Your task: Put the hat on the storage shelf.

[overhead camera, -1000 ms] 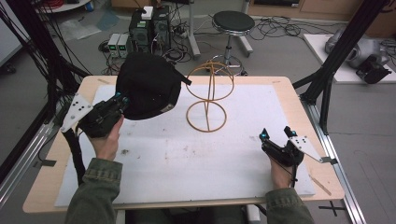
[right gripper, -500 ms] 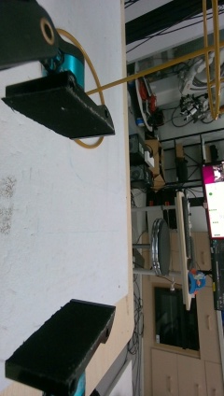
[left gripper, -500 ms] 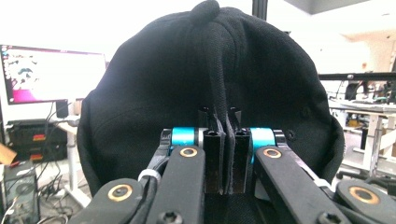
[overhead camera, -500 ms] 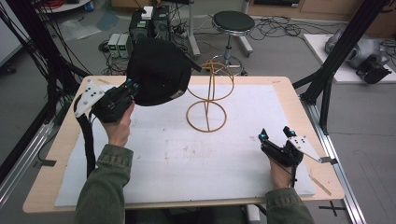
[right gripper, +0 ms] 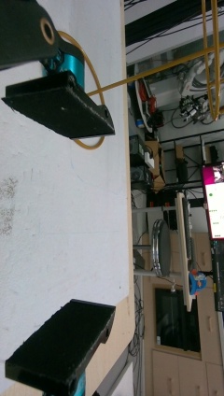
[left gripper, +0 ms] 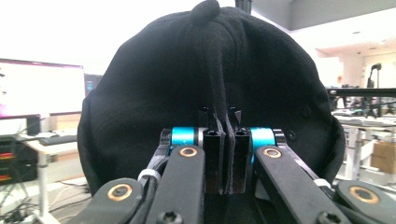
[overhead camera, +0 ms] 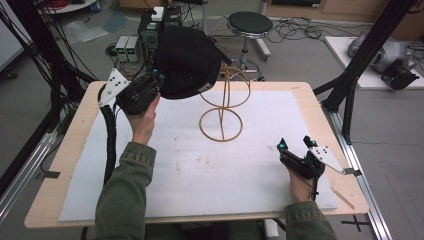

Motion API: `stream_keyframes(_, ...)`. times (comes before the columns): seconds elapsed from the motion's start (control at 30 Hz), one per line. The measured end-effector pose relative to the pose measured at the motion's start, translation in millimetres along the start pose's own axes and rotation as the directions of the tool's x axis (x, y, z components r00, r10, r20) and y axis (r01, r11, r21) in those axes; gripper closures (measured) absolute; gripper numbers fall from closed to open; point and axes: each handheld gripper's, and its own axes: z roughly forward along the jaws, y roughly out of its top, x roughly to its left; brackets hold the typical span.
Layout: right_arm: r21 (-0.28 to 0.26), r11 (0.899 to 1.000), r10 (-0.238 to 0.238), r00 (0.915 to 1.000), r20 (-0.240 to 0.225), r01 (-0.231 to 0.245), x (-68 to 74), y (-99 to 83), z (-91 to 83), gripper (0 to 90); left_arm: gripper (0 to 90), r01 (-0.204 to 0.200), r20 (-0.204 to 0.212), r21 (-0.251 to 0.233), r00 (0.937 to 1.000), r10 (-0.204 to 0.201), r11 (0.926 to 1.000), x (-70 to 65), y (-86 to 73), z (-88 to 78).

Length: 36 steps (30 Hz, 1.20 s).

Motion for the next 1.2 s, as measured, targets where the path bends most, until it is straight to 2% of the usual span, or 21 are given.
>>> stream_keyframes(0.23,-0.002,1.000,0.004,1.0000,0.006,-0.004,-1.6,0.0,-1.3,11.2,87.7,0.005,0.037,0.018,0.9993,-0.006,0.9998,-5.2,-2.8,21.1)
stream_keyframes(0.27,-0.002,1.000,0.001,1.0000,0.008,-0.001,-1.6,0.0,-1.6,11.3,87.7,0.012,0.054,0.026,0.9985,-0.013,0.9996,-8.4,-5.7,28.3)
stream_keyframes(0.3,-0.002,1.000,0.001,1.0000,0.008,-0.001,-1.6,0.0,-1.6,11.3,87.7,0.012,0.054,0.026,0.9985,-0.013,0.9996,-8.4,-5.7,28.3)
stream_keyframes(0.33,-0.003,1.000,0.000,1.0000,0.006,0.000,-1.4,0.0,-2.0,11.2,87.7,0.028,0.064,0.035,0.9975,-0.031,0.9990,-11.0,-8.4,35.9)
stream_keyframes(0.43,-0.002,1.000,-0.001,1.0000,0.005,0.001,-1.3,-0.1,-1.9,11.2,87.6,0.030,0.071,0.041,0.9969,-0.033,0.9987,-14.2,-9.7,44.0)
stream_keyframes(0.47,-0.003,1.000,0.002,1.0000,0.003,-0.002,-0.9,-0.2,-1.8,11.3,87.7,0.030,0.079,0.047,0.9963,-0.033,0.9985,-17.6,-9.4,52.6)
stream_keyframes(0.57,-0.004,1.000,-0.001,1.0000,0.002,0.001,-0.8,-0.2,-1.7,11.3,87.6,0.023,0.093,0.054,0.9953,-0.028,0.9983,-21.0,-8.5,60.8)
stream_keyframes(0.6,-0.003,1.000,-0.002,1.0000,0.002,0.002,-0.9,-0.1,-1.7,11.3,87.6,0.001,0.100,0.075,0.9950,-0.009,0.9971,-24.0,-7.7,68.2)
stream_keyframes(0.73,-0.004,1.000,0.001,1.0000,0.002,-0.001,-1.0,-0.3,-0.9,11.3,87.6,-0.007,0.114,0.108,0.9935,-0.006,0.9941,-27.8,-8.8,80.6)
stream_keyframes(0.87,-0.003,1.000,0.002,1.0000,0.002,-0.002,-1.3,-0.2,-1.0,11.2,87.6,-0.005,0.121,0.123,0.9927,-0.010,0.9924,-29.4,-10.8,89.1)
stream_keyframes(1.2,-0.002,1.000,-0.003,1.0000,0.002,0.003,-1.7,-0.4,0.7,11.3,87.6,0.010,0.106,0.167,0.9940,-0.028,0.9859,-27.8,-17.1,95.7)
